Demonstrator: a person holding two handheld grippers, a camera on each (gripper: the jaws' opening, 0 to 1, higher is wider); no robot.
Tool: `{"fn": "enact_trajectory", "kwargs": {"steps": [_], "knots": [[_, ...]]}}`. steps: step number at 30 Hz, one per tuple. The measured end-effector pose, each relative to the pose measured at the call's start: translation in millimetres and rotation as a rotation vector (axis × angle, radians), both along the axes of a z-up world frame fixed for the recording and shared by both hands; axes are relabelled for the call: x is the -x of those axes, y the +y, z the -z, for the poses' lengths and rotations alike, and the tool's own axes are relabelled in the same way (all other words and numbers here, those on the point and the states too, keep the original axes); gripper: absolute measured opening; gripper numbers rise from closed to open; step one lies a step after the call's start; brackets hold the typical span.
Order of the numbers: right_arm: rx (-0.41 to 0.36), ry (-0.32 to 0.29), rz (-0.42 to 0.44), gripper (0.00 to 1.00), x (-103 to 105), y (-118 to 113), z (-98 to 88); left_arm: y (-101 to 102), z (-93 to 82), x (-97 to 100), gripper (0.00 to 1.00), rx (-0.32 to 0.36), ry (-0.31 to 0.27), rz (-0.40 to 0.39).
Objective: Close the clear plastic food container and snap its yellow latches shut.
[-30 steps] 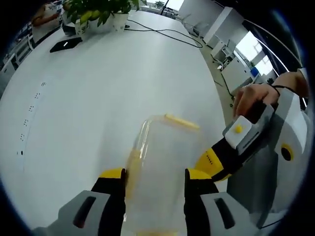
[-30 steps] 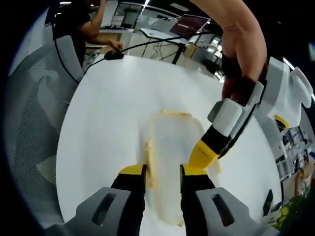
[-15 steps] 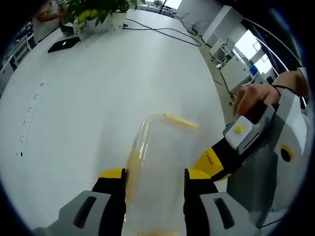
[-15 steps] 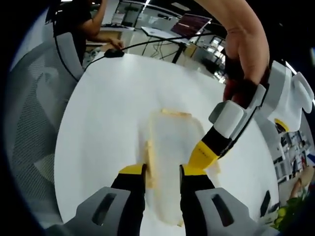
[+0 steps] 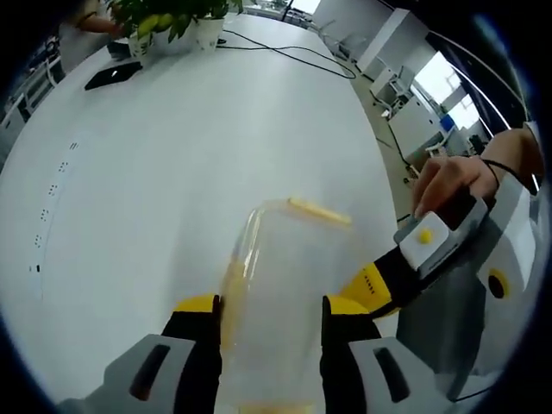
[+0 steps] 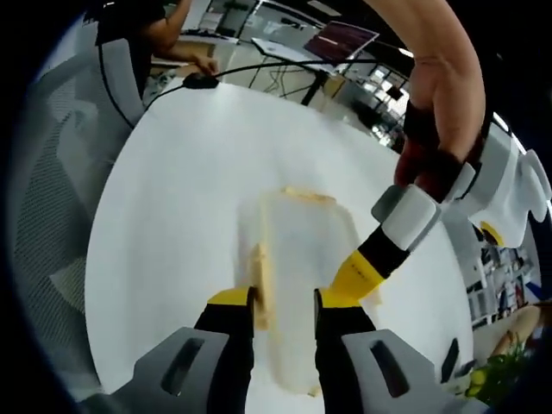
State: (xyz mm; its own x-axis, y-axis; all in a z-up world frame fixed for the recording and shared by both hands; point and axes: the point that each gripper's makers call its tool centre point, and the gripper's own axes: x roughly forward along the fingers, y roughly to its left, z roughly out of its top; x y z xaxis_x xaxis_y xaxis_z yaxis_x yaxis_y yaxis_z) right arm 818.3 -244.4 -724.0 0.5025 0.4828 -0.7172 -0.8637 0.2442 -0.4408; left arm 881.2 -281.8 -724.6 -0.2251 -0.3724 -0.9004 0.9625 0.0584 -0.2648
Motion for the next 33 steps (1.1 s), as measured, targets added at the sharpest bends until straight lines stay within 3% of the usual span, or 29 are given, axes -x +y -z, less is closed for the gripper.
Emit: {"fn": "enact_trajectory", "kwargs": {"steps": [14, 15, 16, 17, 18, 28, 33], "knots": [[0.055, -0.055, 0.0, 0.22, 0.2, 0.8, 1.9, -1.9, 2.1, -4.9, 0.38, -0.018, 0.005, -0.013], [0.068, -0.062, -0.003, 0.23, 0.5, 1.3, 2.7, -2.2, 2.2, -4.9, 0.38, -0.02, 0.003, -0.012], [0.104, -0.109, 0.034, 0.21, -7.1, -5.6, 0.6, -3.1, 2.2, -6.0, 0.38, -0.022, 0.004, -0.013], [0.111, -0.104, -0.035, 0.21, -0.9, -3.3, 9.3, -2.1, 3.2, -4.0, 0.37, -0.032, 0.011, -0.012], [0.118, -0.09, 0.007, 0.21, 0.7, -7.5, 10.8, -4.2, 3.2, -4.9, 0.38, -0.027, 0.009, -0.015], [0.077, -0.078, 0.011, 0.22, -2.4, -2.3, 2.3, -5.6, 4.4, -7.9, 0.37, -0.028, 0.014, -0.018], [0.071, -0.067, 0.008, 0.22, -1.0, -2.1, 3.5, -1.6, 5.6, -2.1, 0.35, -0.05, 0.049, 0.007]]}}
